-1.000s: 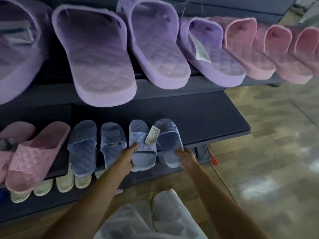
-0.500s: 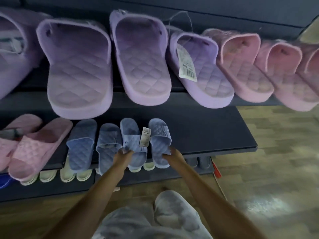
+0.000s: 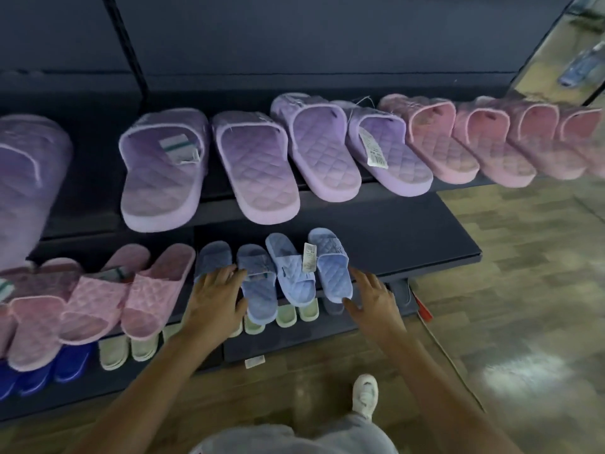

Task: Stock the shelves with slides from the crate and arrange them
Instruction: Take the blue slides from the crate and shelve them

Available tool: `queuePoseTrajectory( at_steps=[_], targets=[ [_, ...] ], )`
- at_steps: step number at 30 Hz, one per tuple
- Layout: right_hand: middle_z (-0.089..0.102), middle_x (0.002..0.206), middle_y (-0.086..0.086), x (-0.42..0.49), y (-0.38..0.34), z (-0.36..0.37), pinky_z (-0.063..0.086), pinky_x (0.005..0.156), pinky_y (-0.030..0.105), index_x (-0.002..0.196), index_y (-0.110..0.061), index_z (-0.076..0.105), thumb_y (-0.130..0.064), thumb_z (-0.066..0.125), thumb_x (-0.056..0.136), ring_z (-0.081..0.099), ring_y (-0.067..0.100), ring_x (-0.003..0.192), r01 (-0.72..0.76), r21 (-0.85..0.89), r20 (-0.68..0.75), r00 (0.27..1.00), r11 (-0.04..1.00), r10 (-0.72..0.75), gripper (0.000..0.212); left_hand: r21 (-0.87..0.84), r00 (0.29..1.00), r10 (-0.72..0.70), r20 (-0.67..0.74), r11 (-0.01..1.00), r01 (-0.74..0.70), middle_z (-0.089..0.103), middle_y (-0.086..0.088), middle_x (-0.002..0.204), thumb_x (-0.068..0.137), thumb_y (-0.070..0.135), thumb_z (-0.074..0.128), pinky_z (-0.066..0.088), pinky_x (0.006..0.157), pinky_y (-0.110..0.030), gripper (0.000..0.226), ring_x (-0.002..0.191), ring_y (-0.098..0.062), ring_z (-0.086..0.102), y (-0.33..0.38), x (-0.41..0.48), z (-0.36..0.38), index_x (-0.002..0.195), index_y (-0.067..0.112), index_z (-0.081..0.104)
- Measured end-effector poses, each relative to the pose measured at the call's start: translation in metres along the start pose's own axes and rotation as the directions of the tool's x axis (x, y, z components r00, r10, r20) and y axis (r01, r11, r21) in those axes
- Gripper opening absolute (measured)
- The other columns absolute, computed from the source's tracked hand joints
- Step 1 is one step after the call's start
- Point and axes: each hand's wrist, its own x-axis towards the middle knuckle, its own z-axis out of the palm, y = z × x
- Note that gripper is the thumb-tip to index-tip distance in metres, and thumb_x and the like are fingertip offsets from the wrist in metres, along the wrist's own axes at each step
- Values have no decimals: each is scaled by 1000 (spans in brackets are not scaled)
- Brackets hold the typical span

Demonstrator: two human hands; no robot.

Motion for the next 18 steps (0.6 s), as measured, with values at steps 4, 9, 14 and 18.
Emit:
queuePoseTrajectory(
  at_steps=[4, 9, 14, 18],
  targets=[
    [47, 136, 11, -29, -10, -3, 38, 96, 46, 138, -12, 40, -22, 64, 83, 49, 34, 118, 70, -93, -100, 992, 993, -80, 61, 94, 997, 69, -44, 994, -65, 67, -14, 98, 42, 14, 90, 55, 65, -42, 65, 80, -34, 67, -18, -28, -25, 103, 6, 68],
    [58, 124, 15, -57, -13, -11, 46, 89, 47, 130, -8, 51, -21, 76, 73, 58, 35, 110, 153, -212, -179, 965, 965, -193, 63, 117, 988, 108, -107, 989, -95, 63, -15, 109, 50, 15, 87, 54, 71, -43, 68, 89, -34, 65, -15, -55, -43, 112, 6, 63],
    [63, 116, 15, -76, -17, -22, 51, 81, 44, 124, -8, 52, -20, 83, 63, 63, 33, 103, 260, -272, -193, 928, 927, -317, 70, 112, 972, 95, -215, 991, -72, 63, -16, 109, 50, 14, 87, 54, 70, -44, 70, 89, -34, 65, 4, -79, -56, 115, 6, 59],
    [62, 118, 15, -92, -13, -28, 49, 86, 45, 126, -8, 50, -21, 80, 67, 61, 33, 107, 321, -290, -153, 914, 901, -375, 67, 132, 972, 12, -236, 991, 20, 63, -18, 111, 53, 13, 86, 53, 72, -46, 69, 92, -35, 65, 22, -114, -56, 117, 3, 60]
  ],
)
